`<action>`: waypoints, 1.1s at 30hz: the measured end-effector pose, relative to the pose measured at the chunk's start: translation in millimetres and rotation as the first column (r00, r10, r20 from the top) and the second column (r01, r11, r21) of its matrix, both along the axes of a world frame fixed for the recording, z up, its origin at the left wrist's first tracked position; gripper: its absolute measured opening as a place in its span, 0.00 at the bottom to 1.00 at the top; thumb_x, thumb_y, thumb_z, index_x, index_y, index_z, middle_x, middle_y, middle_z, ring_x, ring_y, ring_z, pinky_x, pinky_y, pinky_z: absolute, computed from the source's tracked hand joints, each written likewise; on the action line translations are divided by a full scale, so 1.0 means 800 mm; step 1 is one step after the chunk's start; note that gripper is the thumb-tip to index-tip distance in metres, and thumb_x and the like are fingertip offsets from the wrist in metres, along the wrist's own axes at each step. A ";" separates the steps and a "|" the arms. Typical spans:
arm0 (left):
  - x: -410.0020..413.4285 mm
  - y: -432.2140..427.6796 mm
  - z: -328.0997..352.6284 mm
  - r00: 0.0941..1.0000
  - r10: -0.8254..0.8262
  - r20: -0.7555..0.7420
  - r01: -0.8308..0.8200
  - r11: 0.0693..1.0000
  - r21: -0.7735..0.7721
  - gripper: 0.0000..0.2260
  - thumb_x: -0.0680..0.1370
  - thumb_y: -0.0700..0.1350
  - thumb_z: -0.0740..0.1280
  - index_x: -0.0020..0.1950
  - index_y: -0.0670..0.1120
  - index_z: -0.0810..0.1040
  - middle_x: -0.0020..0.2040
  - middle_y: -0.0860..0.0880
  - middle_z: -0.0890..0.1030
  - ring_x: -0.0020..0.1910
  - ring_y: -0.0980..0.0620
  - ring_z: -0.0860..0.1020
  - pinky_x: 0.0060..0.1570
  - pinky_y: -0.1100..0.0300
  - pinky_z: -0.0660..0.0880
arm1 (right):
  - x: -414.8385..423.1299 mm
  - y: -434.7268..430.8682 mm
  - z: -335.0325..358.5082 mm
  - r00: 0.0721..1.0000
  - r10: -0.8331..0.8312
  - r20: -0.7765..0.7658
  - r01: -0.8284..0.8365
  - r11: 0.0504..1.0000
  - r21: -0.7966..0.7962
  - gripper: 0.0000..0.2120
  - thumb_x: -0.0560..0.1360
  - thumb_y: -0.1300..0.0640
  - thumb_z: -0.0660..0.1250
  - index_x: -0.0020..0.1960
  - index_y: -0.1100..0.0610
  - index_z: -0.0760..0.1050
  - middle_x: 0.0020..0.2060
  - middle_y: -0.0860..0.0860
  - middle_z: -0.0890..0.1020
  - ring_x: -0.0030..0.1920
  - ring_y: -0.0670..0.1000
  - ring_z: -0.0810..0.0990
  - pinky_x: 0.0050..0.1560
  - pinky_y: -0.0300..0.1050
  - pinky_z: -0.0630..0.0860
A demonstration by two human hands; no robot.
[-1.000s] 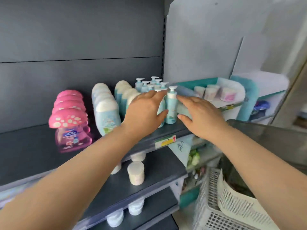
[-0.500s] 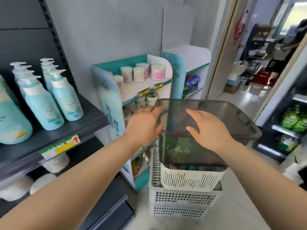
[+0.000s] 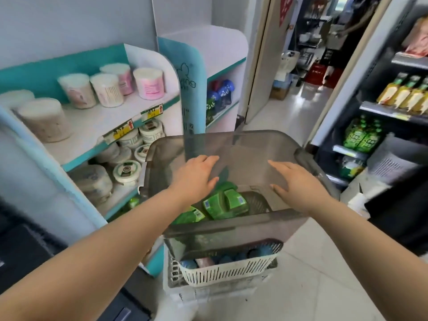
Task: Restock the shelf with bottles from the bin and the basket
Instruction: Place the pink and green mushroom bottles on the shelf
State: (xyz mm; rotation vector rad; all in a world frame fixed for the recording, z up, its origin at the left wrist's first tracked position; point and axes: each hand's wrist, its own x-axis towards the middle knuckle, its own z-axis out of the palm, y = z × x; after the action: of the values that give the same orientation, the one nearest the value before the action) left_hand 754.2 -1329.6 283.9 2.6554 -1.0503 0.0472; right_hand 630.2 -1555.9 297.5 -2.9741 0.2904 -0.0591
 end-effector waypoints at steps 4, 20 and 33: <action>0.024 -0.042 -0.022 0.997 -0.030 -0.068 0.033 0.999 0.039 0.26 0.78 0.51 0.63 0.75 0.50 0.61 0.67 0.46 0.71 0.63 0.43 0.72 0.59 0.48 0.72 | 0.031 -0.038 -0.027 0.992 0.026 -0.121 -0.015 0.996 0.091 0.32 0.76 0.49 0.65 0.76 0.49 0.56 0.71 0.53 0.67 0.70 0.55 0.65 0.69 0.47 0.63; 0.080 -0.041 -0.079 0.967 0.150 -0.204 -0.133 0.986 0.097 0.26 0.77 0.50 0.65 0.74 0.50 0.64 0.68 0.47 0.72 0.64 0.45 0.72 0.62 0.51 0.70 | 0.160 -0.063 -0.174 0.450 0.571 -0.687 -0.769 0.639 0.027 0.43 0.64 0.38 0.73 0.72 0.52 0.59 0.67 0.57 0.69 0.62 0.60 0.72 0.59 0.55 0.74; 0.101 -0.029 -0.084 0.959 0.173 -0.224 -0.155 0.983 0.094 0.26 0.76 0.51 0.65 0.73 0.48 0.64 0.66 0.44 0.73 0.63 0.44 0.73 0.63 0.50 0.70 | 0.127 -0.043 -0.218 0.307 0.637 -0.707 -0.841 0.530 0.112 0.44 0.62 0.48 0.76 0.71 0.52 0.54 0.58 0.58 0.69 0.53 0.57 0.73 0.52 0.52 0.76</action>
State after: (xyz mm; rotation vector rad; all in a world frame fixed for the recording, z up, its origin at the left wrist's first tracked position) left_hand 834.8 -1353.1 216.7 2.7272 -0.7702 -0.2669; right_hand 732.2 -1590.3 123.4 -2.8733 -1.2082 1.2309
